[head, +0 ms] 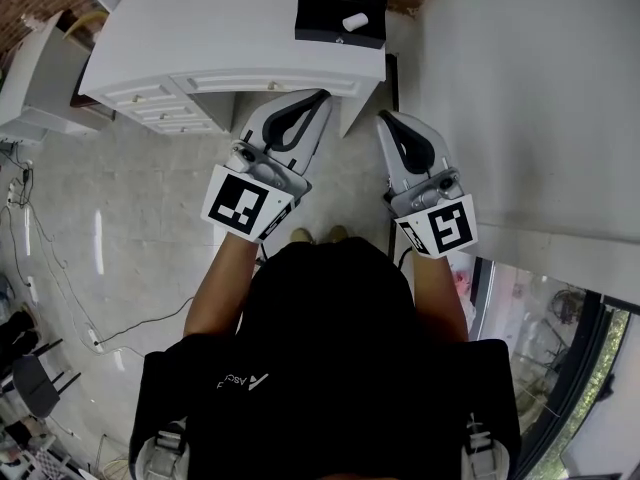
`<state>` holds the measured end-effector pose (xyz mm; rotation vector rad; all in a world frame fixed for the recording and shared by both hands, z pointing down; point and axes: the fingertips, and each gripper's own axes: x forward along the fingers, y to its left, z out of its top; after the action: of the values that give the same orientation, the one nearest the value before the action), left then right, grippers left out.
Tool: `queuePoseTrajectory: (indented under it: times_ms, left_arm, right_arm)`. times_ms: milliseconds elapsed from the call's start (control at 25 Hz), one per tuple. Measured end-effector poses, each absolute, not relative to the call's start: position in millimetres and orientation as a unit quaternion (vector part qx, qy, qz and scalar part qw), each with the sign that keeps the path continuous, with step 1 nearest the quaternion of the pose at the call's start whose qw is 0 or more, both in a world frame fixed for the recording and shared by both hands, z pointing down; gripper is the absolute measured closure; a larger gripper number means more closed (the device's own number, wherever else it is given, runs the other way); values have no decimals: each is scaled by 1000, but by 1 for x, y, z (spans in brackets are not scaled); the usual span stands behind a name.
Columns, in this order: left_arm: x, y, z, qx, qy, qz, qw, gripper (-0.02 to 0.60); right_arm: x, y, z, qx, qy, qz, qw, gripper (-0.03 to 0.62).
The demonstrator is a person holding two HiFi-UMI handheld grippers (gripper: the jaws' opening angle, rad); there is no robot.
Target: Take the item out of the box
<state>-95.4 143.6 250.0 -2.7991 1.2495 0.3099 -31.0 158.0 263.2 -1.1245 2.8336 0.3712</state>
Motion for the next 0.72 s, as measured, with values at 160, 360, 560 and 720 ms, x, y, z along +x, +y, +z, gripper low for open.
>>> queuePoseTrajectory:
  times_ms: [160, 360, 560, 720]
  left_arm:
    - [-107, 135, 250, -911, 399, 102, 27, 581]
    - [-112, 122, 249, -914, 392, 107, 26, 581]
    - [-111, 97, 254, -914, 393, 98, 27, 581]
    - [-104, 65, 264, -914, 395, 83, 29, 581]
  right_arm:
    - [-37, 151, 262, -377, 918, 121, 25, 592]
    - [-36, 137, 266, -388, 914, 113, 21, 592]
    - [-34, 114, 270, -389, 914, 114, 23, 592]
    - [-27, 82, 273, -387, 913, 126, 23, 592]
